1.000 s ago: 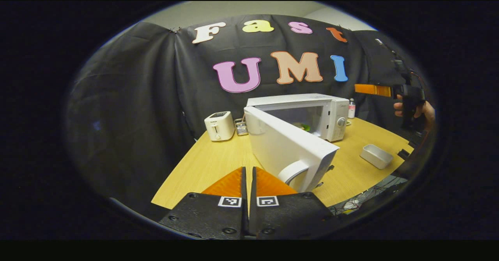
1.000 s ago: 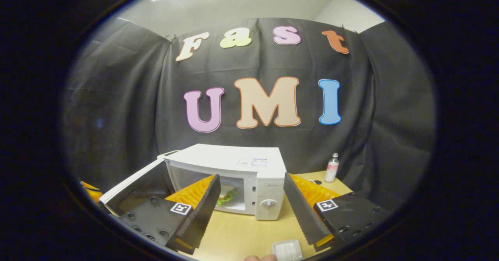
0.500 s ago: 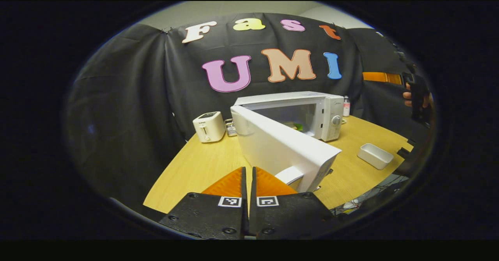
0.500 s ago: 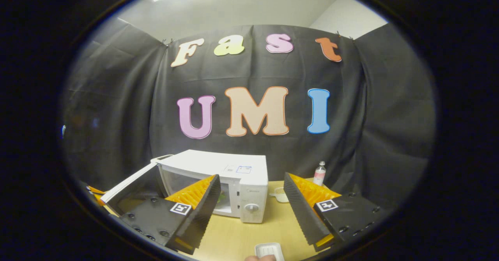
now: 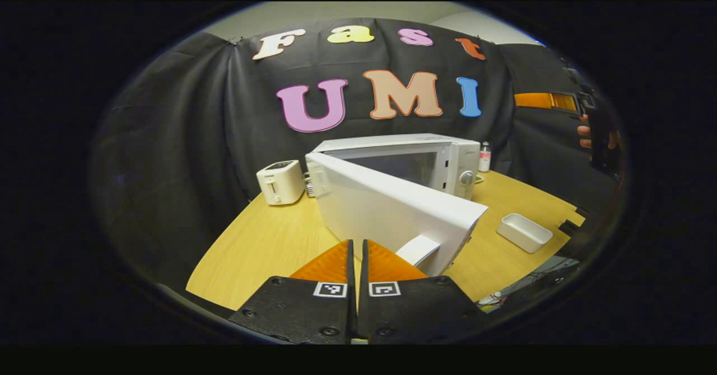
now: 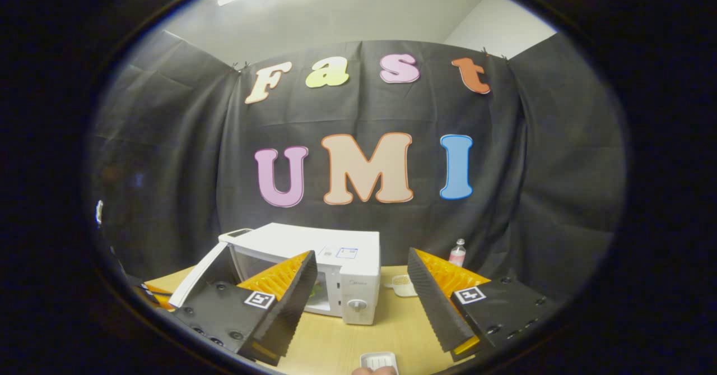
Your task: Open the microwave oven with the left hand, put the food in, and close the microwave oven.
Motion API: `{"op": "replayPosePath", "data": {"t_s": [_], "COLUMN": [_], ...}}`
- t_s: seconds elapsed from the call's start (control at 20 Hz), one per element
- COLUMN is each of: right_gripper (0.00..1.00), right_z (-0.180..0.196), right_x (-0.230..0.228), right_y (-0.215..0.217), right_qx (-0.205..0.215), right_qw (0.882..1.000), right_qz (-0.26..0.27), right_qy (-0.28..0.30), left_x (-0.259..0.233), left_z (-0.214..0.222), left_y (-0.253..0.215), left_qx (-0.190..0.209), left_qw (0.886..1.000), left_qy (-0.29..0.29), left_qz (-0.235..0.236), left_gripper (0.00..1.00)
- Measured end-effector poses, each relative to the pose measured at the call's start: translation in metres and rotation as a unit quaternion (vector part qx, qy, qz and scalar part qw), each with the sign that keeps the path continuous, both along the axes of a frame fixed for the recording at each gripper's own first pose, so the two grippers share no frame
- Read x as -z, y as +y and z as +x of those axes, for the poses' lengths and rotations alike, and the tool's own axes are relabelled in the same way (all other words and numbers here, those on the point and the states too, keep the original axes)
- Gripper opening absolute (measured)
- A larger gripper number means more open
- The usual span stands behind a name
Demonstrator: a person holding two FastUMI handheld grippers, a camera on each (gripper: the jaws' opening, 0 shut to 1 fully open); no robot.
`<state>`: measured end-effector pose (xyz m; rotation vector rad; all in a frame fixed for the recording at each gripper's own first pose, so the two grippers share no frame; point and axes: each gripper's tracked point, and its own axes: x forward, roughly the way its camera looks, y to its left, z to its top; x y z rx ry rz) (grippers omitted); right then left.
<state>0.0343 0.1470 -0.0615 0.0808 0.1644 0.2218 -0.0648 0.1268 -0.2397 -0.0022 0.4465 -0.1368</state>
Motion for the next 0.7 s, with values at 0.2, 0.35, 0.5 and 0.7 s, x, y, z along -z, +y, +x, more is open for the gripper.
{"op": "replayPosePath", "data": {"t_s": [0.2, 0.35, 0.5, 0.7], "right_gripper": [0.91, 0.92, 0.91, 0.91], "right_z": [0.003, 0.003, 0.006, 0.008], "right_x": [-0.01, -0.014, -0.016, -0.015], "right_y": [-0.007, -0.008, -0.01, -0.009], "right_qx": [0.002, -0.001, 0.001, -0.002], "right_qw": [1.0, 1.0, 1.0, 1.0], "right_qz": [-0.004, -0.001, 0.002, 0.0], "right_qy": [-0.006, -0.008, -0.008, -0.008], "left_x": [-0.004, -0.002, -0.003, 0.008], "left_z": [0.014, 0.023, 0.03, 0.045], "left_y": [-0.016, -0.028, -0.041, -0.062], "left_qx": [0.015, 0.023, 0.029, 0.053], "left_qw": [1.0, 1.0, 0.999, 0.998], "left_qy": [-0.004, -0.007, -0.009, -0.005], "left_qz": [-0.003, -0.006, -0.013, -0.015], "left_gripper": [0.0, 0.0, 0.0, 0.0]}}
